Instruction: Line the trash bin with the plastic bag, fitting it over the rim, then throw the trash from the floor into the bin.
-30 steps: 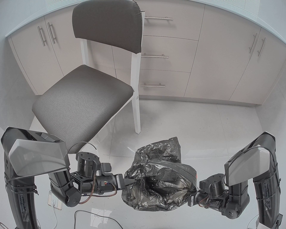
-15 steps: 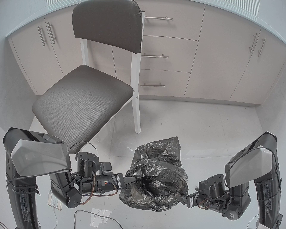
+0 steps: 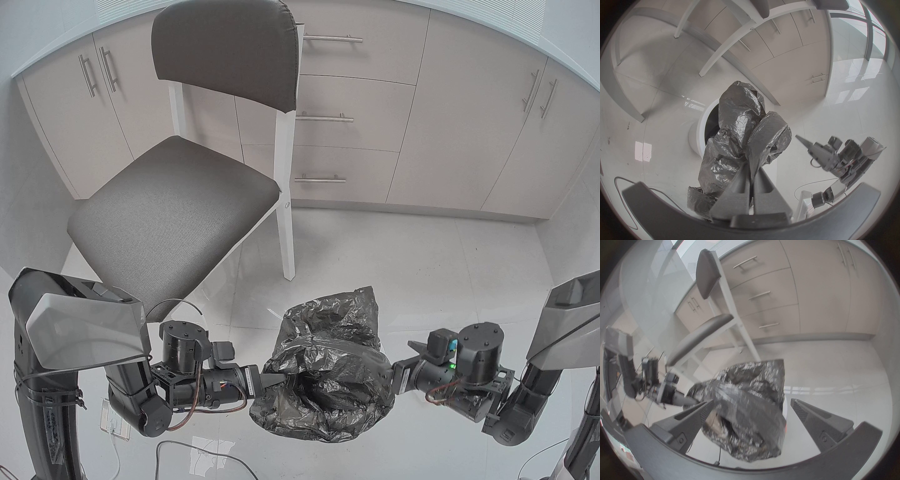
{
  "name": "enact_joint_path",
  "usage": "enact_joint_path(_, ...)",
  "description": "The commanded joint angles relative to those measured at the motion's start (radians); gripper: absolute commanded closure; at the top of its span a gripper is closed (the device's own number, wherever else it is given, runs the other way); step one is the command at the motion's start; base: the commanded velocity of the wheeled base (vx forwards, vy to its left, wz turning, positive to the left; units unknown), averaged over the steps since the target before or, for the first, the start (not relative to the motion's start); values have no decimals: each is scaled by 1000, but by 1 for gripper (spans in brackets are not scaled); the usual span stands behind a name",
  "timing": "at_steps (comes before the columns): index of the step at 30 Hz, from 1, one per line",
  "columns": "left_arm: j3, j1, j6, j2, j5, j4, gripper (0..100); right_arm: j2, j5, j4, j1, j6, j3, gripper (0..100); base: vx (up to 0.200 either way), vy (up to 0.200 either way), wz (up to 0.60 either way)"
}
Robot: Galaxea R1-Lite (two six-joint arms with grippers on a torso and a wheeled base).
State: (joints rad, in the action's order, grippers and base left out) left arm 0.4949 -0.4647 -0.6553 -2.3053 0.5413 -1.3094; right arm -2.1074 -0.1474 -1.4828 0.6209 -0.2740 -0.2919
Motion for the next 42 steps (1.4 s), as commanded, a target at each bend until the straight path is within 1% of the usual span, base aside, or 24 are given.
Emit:
enact_joint_path(1,-1,-3,0,-2,0,-2,100,109,-110,331,-58,-8,-377,0,0,0,0)
enact_joint_path(2,-1,-3,0,-3,0,-2,100,103,-113,352,-59,-8,-403,0,0,0,0)
enact_joint_path(4,-1,-3,0,-3,0,-2,100,52,-138,469,-62,-4,-552,0,0,0,0)
enact_joint_path(9,-1,-3,2,-3,0,-2,100,-78,-184,697,-79,-2,-813,0,0,0,0)
enact_joint_path(10,-1,-3,2,-3,-1,-2,100,-108,-185,736,-85,-2,-863,0,0,0,0)
enact_joint_path(11,-1,-3,2,-3,-1,-2,100,-112,-187,740,-85,-2,-869,0,0,0,0)
enact_joint_path(13,-1,-3,2,-3,0,-2,100,-181,-187,851,-107,-2,-1001,0,0,0,0)
enact_joint_path(16,-1,-3,2,-3,-1,-2,100,-240,-187,943,-122,-7,-1104,0,0,0,0)
enact_joint_path(21,-1,-3,5,-3,-1,-2,100,-319,-187,989,-141,-7,-1216,0,0,0,0)
enact_joint_path(28,-6,-3,10,-5,-1,-4,100,-391,-185,1039,-184,-7,-1276,0,0,0,0)
enact_joint_path(32,-9,-3,29,-8,-3,-4,100,-417,-185,1061,-184,-7,-1314,0,0,0,0)
enact_joint_path(38,-9,-3,31,-9,-3,-4,100,-439,-185,1076,-173,-7,-1368,0,0,0,0)
enact_joint_path(42,-9,-3,33,-9,-3,-4,100,-442,-184,1116,-162,-42,-1382,0,0,0,0)
